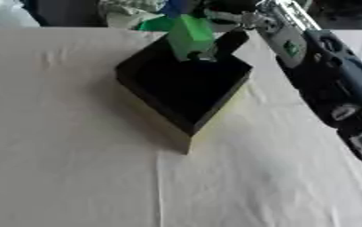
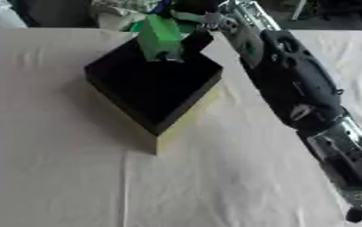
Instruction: Pick up objects on the table and place them in the box.
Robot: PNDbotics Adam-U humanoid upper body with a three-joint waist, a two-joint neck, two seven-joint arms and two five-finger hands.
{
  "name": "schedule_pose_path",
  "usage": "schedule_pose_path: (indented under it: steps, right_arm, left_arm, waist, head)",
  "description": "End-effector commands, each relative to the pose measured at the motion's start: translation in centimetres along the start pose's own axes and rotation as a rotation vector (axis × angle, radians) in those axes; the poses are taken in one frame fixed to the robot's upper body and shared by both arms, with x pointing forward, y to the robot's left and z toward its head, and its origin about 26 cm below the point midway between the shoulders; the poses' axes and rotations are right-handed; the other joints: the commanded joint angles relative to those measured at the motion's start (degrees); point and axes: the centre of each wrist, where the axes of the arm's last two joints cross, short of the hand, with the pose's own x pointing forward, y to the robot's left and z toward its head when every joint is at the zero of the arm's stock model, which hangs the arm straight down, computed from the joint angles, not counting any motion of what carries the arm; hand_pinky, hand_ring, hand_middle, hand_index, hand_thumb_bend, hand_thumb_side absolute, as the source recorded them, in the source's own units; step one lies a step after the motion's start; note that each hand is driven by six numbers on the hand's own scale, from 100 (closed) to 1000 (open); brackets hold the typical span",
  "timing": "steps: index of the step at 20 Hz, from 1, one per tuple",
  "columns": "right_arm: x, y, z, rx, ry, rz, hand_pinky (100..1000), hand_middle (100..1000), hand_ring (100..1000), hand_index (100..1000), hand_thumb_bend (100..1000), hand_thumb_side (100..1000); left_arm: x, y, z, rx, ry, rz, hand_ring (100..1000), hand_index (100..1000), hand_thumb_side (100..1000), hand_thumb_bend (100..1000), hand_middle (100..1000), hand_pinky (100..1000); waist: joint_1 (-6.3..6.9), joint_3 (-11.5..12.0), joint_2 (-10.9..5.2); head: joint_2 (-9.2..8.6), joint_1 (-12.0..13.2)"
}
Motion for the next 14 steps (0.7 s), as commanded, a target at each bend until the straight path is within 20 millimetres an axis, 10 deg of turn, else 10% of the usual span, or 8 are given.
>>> schedule_pose_path:
  steps: [1, 14]
  right_arm:
    - [-0.2, -0.3, -0.1, -0.008, 0.026, 0.032, 817, 615, 688, 765, 100, 613]
    - [0.5, 3.1, -1.5, 0.121, 0.014, 0.111, 863, 662, 744, 786, 100, 640]
  left_arm:
    - [0.5, -0.1, -0.7, -0.008, -0.031, 0.007, 684, 745, 968, 162, 598, 641]
    - [0.4, -0.1, -0.4, -0.002, -0.013, 0.016, 683, 744, 969, 163, 597, 640]
  waist:
    - [0.11, 0.11, -0.87]
    - [0.13, -0.18, -0.48]
  head:
    - [-0.83, -0.53]
    - [-1.00, -0.65]
